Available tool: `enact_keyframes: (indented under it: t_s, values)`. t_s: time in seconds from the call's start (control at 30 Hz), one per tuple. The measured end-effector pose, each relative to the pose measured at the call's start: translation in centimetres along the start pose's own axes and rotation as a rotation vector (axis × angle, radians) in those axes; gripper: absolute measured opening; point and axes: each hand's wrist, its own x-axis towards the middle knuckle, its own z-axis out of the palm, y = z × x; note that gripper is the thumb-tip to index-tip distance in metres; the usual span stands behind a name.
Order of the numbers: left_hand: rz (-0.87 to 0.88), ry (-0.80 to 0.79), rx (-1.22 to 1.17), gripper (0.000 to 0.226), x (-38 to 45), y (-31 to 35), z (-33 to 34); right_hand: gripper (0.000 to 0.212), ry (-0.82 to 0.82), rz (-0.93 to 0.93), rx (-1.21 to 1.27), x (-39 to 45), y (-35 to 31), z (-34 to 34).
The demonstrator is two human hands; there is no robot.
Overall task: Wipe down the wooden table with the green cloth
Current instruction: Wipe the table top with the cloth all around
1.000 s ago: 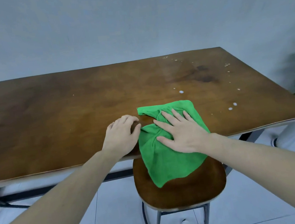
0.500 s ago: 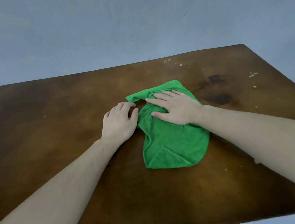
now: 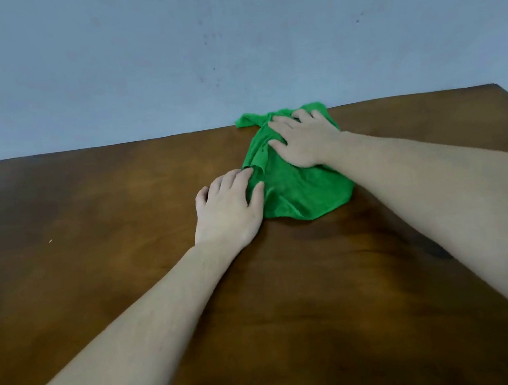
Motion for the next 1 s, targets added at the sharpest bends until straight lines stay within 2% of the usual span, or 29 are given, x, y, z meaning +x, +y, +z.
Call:
enact_keyframes:
  t_s: [0.27,0.47,0.6,0.73,1.0]
  values:
    - [0.025,0.016,0.032,0.046,-0.2,-0.3,-0.1,0.058,-0.031,-0.144,0.083,0.8,5.3,-0.1]
    - [0.012,0.0,0.018,0.044,-0.3,-0.2,-0.3,0.065,-0.053,0.004,0.09,-2.1,5.3,0.0]
    - [0.01,-0.023,-0.071,0.041,-0.5,0.0,-0.9,0.07,-0.081,0.066,0.086,-6.1,3.7,0.2]
    - [0.016,-0.069,-0.126,0.043,-2.4,0.2,-2.4,0.068,-0.083,0.033,0.103,-11.5,0.4,0.0]
    - [0.141,-0.139,-0.106,0.047,-13.7,-0.2,-5.0,0.068,-0.088,0.001,0.108,-25.0,-7.7,-0.5]
